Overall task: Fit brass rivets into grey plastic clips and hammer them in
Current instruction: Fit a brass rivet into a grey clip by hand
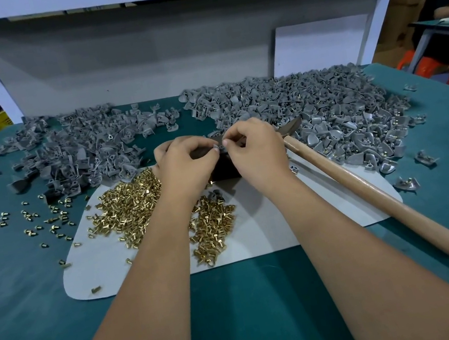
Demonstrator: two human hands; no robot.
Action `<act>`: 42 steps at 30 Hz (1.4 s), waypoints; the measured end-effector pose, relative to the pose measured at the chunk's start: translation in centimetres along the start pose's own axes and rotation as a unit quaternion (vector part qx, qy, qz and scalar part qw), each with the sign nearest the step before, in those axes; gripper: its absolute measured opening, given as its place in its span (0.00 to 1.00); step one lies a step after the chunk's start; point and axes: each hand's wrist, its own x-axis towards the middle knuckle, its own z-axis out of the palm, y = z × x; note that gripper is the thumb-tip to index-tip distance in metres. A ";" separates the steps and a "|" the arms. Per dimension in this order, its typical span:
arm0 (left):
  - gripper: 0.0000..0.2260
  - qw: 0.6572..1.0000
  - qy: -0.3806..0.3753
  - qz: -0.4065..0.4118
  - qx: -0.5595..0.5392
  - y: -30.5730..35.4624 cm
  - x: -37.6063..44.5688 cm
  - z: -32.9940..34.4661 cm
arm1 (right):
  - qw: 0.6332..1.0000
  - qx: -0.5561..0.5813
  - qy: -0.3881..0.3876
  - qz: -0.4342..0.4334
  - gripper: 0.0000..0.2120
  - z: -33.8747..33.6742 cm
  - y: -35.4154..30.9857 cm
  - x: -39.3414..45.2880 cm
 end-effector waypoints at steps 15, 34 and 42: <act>0.10 1.000 -0.011 -0.005 -0.021 0.1 -0.1 -0.1 | 0.999 -0.043 -0.018 0.006 0.03 0.3 0.1 0.3; 0.10 0.997 -0.028 -0.004 -0.066 0.0 0.0 -0.1 | 0.999 -0.052 0.003 0.015 0.04 1.2 0.1 0.6; 0.10 1.000 -0.017 -0.017 -0.014 0.0 -0.1 -0.3 | 0.999 -0.014 0.018 0.042 0.09 1.4 0.3 0.2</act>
